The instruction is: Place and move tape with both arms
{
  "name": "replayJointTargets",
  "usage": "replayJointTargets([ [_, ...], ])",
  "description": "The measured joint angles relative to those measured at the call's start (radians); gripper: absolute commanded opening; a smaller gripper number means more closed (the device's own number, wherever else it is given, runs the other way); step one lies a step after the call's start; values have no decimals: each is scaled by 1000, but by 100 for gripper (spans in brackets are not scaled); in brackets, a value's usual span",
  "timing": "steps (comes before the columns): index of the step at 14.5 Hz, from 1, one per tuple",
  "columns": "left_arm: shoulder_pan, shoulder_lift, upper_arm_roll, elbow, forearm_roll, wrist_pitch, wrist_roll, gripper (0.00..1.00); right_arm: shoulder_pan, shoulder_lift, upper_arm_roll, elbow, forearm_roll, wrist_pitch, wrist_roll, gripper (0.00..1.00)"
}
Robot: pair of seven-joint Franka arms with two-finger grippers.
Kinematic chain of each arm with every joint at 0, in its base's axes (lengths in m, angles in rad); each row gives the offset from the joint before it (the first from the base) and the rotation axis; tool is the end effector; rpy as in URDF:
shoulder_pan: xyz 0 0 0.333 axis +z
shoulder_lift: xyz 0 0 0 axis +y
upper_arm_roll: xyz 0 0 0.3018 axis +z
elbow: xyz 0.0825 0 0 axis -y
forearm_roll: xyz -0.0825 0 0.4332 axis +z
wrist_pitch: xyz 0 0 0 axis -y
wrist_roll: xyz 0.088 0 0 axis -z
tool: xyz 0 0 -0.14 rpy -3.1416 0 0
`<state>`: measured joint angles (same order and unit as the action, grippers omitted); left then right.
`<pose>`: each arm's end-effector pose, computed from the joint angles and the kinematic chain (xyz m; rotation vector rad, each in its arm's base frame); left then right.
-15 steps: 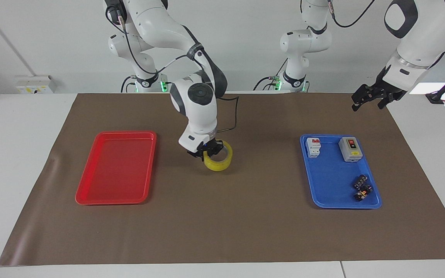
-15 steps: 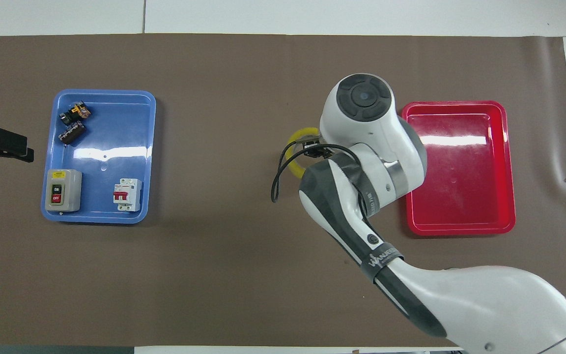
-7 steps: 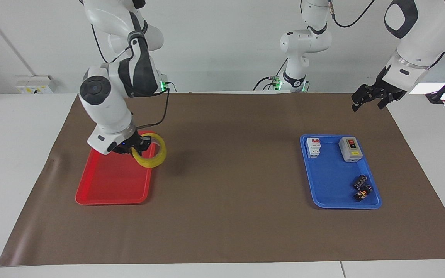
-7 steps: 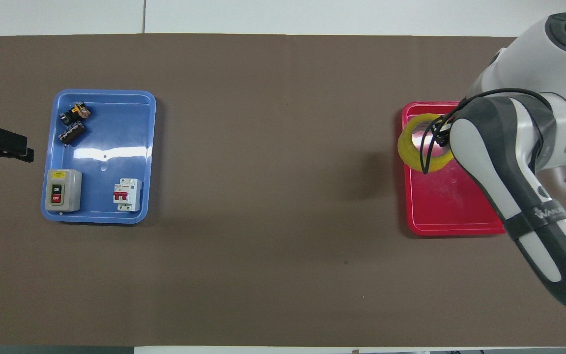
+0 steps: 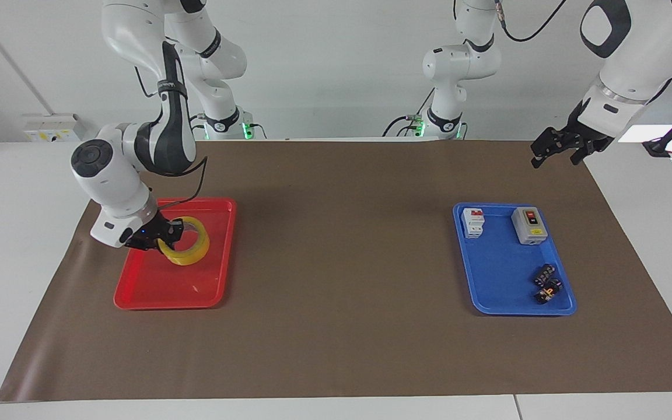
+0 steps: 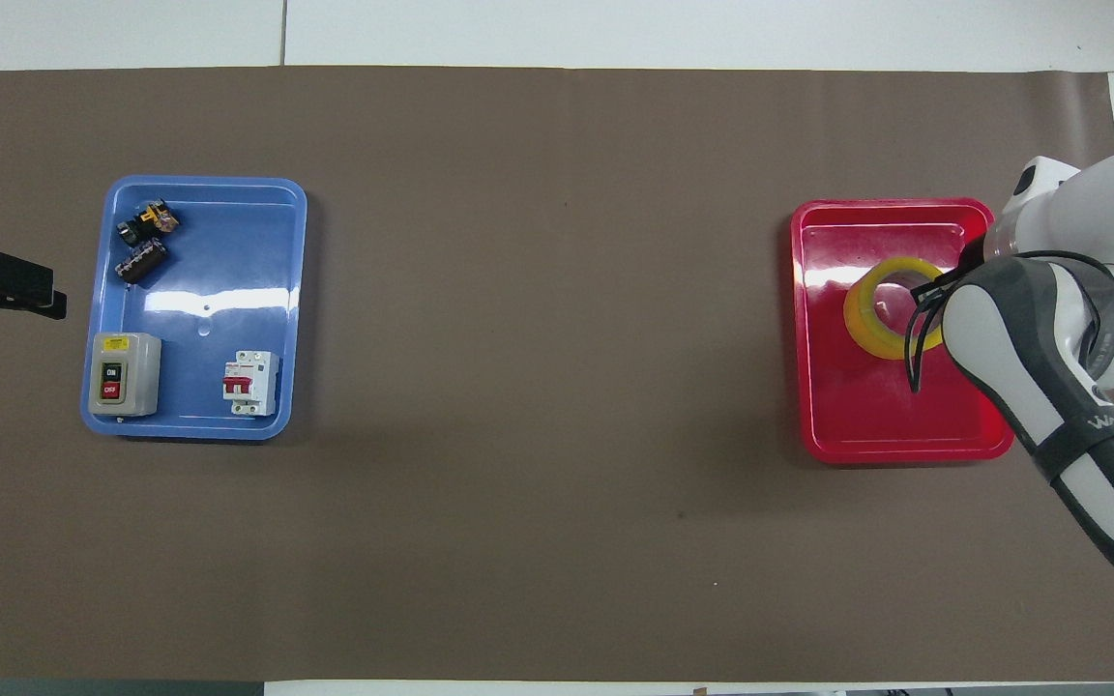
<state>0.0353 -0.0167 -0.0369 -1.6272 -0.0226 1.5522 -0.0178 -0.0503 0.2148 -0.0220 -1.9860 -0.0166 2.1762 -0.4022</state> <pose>0.5933 -0.0043 0.5565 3.1187 0.0257 -0.0913 0.6264 -0.0464 0.2796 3.0842 0.5294 -0.0441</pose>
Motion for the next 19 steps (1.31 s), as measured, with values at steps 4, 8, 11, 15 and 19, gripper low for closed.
replayJointTargets([
  [4,0,0,0,0,0,0,0,100,-4,-20,0,-82,-9,86,-1,0],
  [8,0,0,0,0,0,0,0,100,-9,-20,0,-114,-10,130,-9,0],
  [11,0,0,0,0,0,0,0,100,-9,-20,0,-138,-10,174,-9,0],
  [15,0,0,0,0,0,0,0,100,-20,-20,0,-163,-10,205,-9,100],
  [19,0,0,0,0,0,0,0,100,-28,-24,0,-160,-10,203,-9,100],
])
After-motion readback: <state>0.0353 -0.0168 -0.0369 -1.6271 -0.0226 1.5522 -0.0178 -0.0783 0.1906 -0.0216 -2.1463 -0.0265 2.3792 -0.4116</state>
